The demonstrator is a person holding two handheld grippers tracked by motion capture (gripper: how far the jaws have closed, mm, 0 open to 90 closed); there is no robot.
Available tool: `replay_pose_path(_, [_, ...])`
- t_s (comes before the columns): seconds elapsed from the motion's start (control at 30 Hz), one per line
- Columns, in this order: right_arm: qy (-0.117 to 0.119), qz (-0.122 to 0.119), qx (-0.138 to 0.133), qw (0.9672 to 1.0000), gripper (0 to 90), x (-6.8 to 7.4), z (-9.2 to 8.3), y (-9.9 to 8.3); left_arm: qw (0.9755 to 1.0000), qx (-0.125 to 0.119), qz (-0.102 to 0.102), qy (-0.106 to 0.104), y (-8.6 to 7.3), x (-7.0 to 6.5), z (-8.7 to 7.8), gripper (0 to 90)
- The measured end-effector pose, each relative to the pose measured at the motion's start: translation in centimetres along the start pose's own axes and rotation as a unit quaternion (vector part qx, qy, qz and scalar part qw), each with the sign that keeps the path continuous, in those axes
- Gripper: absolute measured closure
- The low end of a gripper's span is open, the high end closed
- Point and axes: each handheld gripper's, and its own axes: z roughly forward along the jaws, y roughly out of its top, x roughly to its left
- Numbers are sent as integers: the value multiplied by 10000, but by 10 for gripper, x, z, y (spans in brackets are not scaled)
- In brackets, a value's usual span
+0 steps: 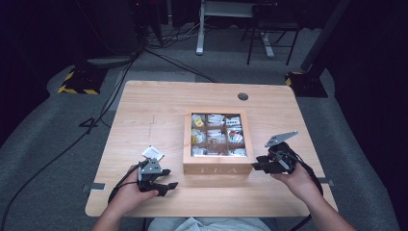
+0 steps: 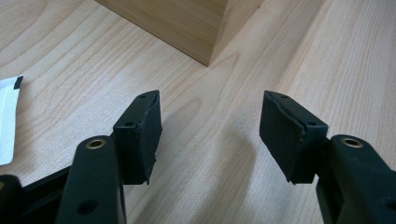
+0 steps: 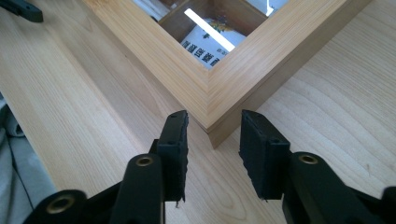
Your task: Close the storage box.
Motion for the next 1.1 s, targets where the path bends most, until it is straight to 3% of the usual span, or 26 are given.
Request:
replay_pose_path(0.2, [30,44,-422,9991,511,-4,-6,0,9999,-6,-65,101,-5,0,-5,398])
replay_pose_path(0.37, [-92,168,-891,9958,484,-19,-15,0,9996,-55,-194,191,-10,1,-11,399])
replay_pose_path(0.43, [-37,288,-983,9947,482,-26,-17,-1,9995,-60,-210,234,-12,1,-13,399])
replay_pose_path(0.53, [68,468,-1069,9931,477,-37,-16,-3,9994,-55,-236,238,-13,2,-14,399])
replay_pose_path(0.67, [-175,471,-1090,9928,443,-47,-14,-8,9991,-90,-315,270,-14,3,-16,400])
replay_pose_path(0.83, [-135,659,-1310,9891,444,-63,-14,-17,9988,-93,-335,357,-16,5,-18,399])
replay_pose_path(1.1, [-497,763,-1331,9869,431,-84,-6,-35,9986,-100,-343,401,-15,7,-18,399])
